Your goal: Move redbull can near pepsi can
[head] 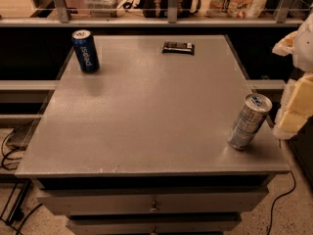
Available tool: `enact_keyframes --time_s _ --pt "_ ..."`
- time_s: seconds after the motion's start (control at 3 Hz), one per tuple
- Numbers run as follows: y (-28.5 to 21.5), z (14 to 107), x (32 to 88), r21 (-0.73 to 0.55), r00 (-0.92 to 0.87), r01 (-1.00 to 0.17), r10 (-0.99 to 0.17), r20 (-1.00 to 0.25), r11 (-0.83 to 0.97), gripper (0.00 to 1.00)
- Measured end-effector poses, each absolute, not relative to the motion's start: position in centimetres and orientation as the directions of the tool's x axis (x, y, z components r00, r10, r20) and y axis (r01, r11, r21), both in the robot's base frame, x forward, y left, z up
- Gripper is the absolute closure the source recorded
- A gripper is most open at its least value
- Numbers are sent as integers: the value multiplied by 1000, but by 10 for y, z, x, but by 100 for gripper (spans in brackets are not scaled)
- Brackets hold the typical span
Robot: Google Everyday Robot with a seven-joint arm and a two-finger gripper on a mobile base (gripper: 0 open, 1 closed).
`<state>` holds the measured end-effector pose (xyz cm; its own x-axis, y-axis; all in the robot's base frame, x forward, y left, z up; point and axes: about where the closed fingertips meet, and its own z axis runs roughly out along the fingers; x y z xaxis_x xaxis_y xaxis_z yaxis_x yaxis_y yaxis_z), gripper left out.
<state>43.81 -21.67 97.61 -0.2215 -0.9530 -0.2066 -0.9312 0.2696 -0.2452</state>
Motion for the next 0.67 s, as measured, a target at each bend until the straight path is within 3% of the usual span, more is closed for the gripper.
enact_keyframes --time_s 0.67 --pt "-219 968 440 -242 -218 -932 -950 -225 271 0"
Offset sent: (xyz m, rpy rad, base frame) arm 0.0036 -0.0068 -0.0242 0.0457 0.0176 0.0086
